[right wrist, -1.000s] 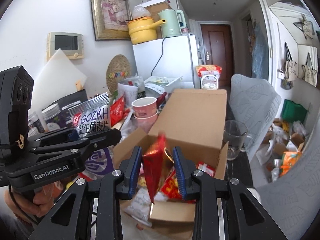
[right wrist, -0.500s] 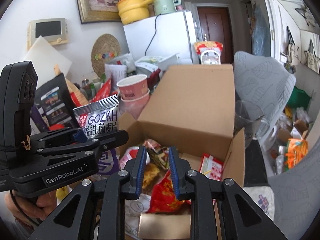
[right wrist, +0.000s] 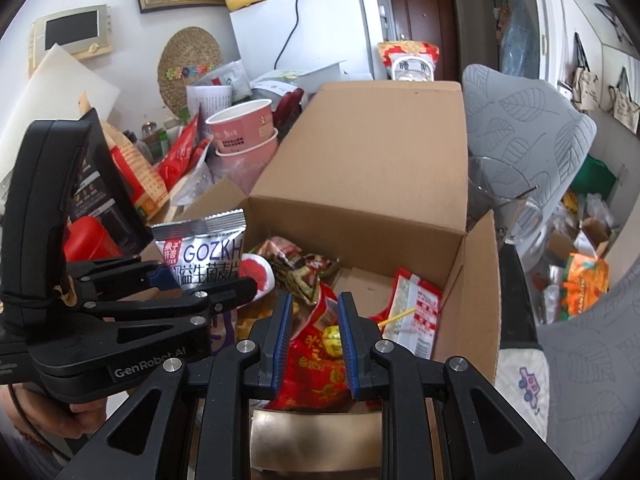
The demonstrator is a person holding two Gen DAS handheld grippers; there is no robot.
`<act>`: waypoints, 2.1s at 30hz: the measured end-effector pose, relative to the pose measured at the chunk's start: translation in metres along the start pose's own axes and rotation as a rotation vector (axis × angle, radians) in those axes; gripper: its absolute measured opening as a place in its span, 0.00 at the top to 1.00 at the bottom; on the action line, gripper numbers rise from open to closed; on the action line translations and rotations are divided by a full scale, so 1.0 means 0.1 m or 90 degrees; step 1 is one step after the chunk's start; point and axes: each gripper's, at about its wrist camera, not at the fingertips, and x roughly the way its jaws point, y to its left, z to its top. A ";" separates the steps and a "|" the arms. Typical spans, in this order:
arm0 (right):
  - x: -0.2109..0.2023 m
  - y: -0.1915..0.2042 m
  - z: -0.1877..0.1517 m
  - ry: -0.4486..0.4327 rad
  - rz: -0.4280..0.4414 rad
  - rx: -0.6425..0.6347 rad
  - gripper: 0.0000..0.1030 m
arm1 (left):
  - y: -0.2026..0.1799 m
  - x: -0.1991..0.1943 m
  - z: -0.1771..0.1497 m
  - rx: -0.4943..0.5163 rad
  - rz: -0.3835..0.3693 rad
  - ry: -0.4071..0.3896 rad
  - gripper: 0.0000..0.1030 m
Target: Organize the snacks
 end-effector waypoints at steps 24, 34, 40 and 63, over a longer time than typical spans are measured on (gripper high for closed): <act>0.11 -0.07 -0.07 0.041 -0.062 -0.004 0.62 | -0.15 0.34 -0.06 0.034 0.060 0.059 0.32; 0.01 -0.11 -0.07 0.038 -0.084 0.015 0.49 | -0.12 -0.03 -0.03 0.015 0.037 0.010 0.32; -0.19 -0.07 -0.03 0.016 -0.082 0.020 0.48 | -0.15 -0.41 0.02 0.023 0.058 -0.042 0.32; -1.74 0.48 0.06 -0.181 -0.091 -0.016 0.41 | -0.47 -2.15 -0.28 0.049 0.056 -0.231 0.32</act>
